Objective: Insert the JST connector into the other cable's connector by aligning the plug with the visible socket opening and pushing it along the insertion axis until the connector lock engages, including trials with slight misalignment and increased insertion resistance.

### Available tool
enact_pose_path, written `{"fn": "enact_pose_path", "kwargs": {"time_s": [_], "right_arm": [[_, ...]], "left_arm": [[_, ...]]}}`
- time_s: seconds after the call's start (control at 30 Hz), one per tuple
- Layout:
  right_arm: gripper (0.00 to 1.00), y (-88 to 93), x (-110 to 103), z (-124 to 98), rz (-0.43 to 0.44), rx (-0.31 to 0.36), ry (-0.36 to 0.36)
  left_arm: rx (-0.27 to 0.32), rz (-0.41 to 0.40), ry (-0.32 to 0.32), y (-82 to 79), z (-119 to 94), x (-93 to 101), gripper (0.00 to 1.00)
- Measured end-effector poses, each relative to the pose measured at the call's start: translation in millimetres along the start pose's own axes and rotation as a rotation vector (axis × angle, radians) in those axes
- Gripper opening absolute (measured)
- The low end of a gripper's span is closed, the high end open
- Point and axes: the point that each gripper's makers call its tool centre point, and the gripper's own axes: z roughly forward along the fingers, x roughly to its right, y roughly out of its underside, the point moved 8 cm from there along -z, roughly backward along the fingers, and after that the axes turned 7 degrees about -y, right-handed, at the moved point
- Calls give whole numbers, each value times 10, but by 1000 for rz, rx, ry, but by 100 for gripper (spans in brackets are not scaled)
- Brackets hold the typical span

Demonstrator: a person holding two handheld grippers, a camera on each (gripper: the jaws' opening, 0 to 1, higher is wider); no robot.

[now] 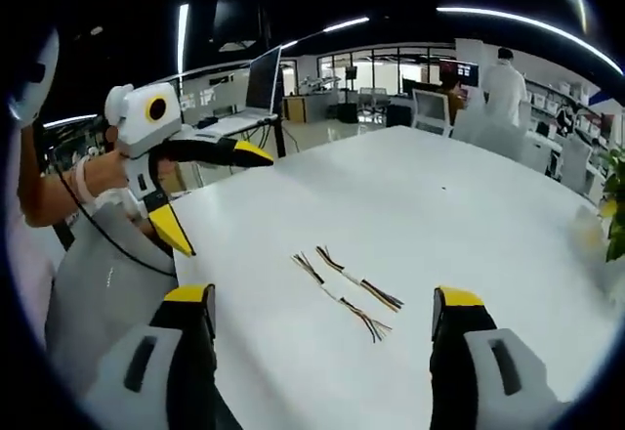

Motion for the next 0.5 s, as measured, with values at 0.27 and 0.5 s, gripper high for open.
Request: {"fn": "enact_pose_path", "kwargs": {"time_s": [0.27, 0.5], "right_arm": [[93, 65, -187, -98, 59, -12, 25], [95, 167, -243, -195, 94, -27, 59]], "left_arm": [[-26, -92, -24, 46, -148, 103, 98], [-57, -76, -49, 95, -282, 146, 99]]}}
